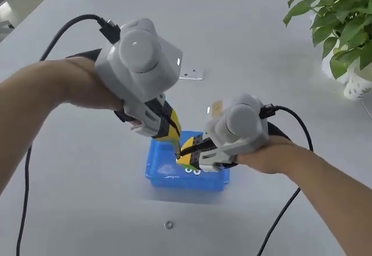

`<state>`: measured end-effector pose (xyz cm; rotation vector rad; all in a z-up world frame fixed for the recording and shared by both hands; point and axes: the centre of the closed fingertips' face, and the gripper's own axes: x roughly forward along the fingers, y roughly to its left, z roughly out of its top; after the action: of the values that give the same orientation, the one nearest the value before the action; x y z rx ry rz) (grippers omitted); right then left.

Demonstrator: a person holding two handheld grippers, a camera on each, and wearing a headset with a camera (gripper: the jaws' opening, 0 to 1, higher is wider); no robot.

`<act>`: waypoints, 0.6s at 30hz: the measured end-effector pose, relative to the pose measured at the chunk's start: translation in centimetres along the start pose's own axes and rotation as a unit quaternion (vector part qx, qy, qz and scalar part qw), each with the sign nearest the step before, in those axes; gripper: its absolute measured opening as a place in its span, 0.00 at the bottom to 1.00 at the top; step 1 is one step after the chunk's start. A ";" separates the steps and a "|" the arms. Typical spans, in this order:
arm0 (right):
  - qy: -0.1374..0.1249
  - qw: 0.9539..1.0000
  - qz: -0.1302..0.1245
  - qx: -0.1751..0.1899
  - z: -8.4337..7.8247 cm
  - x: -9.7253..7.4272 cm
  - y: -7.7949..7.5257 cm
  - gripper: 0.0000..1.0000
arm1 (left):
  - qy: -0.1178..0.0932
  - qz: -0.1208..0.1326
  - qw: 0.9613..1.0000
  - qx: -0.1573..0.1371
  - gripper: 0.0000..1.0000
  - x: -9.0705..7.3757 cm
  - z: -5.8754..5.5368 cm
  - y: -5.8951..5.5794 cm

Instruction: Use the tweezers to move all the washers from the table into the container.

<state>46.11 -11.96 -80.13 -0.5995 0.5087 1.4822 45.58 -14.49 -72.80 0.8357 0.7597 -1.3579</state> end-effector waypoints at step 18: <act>0.022 0.999 0.025 0.007 -2.8 2.7 -0.7 0.09 | -0.004 0.001 1.000 -0.020 0.06 3.1 -2.2 1.0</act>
<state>47.07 -11.74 -83.90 -0.6137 0.5723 1.5138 46.85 -14.16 -76.46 0.7994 0.7770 -1.3402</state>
